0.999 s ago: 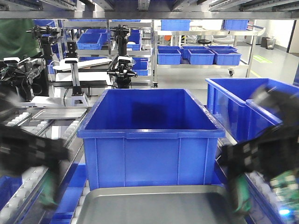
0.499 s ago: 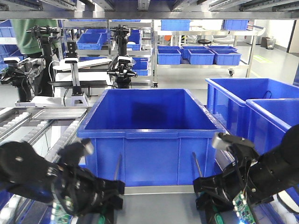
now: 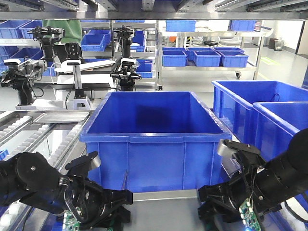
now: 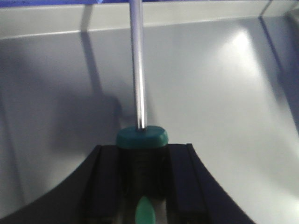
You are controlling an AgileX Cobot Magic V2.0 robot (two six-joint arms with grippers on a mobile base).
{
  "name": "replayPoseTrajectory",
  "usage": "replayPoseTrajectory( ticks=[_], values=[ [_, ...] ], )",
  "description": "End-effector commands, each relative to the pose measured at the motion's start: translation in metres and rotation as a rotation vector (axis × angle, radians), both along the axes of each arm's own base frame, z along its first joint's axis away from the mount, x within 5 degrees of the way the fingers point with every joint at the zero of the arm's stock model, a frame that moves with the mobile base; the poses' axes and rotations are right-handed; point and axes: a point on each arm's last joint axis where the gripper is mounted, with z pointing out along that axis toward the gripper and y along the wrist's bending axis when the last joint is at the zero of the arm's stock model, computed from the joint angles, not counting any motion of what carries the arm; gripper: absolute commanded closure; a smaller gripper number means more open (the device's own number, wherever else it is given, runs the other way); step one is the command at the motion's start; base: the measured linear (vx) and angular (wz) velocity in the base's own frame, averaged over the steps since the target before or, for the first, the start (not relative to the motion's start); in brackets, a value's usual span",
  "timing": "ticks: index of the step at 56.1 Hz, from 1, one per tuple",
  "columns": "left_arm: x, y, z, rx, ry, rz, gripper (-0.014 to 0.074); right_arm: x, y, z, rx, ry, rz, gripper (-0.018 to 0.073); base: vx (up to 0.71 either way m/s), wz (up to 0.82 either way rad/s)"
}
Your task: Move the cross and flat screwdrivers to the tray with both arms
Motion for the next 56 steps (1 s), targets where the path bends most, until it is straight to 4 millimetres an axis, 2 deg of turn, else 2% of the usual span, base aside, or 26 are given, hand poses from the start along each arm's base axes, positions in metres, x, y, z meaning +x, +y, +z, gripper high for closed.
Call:
replayPoseTrajectory(
  ticks=[1,7,15,24,39,46,56],
  values=[
    [0.001,-0.003,0.026,-0.062,-0.093,0.023,0.0180,-0.002,0.002,0.020,0.041,-0.067,0.001,-0.0028,0.00,0.00],
    [0.000,-0.003,0.027,-0.058,-0.095,0.007,0.0119,-0.003,0.002,0.020,0.042,-0.057,0.005,-0.0077,0.00,0.00],
    [-0.006,0.000,0.042,-0.065,-0.157,-0.007,0.0080,-0.008,0.001,0.030,0.054,-0.100,-0.002,-0.0063,0.00,0.00],
    [-0.020,0.009,0.076,-0.085,-0.303,-0.015,0.0079,-0.022,-0.003,0.060,0.084,-0.243,-0.024,-0.0022,0.00,0.00],
    [-0.057,0.034,0.144,-0.119,-0.611,0.044,0.0079,-0.060,-0.017,0.119,0.115,-0.543,-0.070,-0.0007,0.00,0.00],
    [-0.074,0.044,0.162,-0.092,-0.703,0.035,0.0079,-0.069,-0.019,0.130,0.129,-0.605,-0.082,-0.0007,0.00,0.00],
    [-0.100,0.057,0.185,-0.080,-0.821,0.037,0.0080,-0.074,-0.020,0.134,0.139,-0.618,-0.083,-0.0007,0.00,0.00]
  ],
)
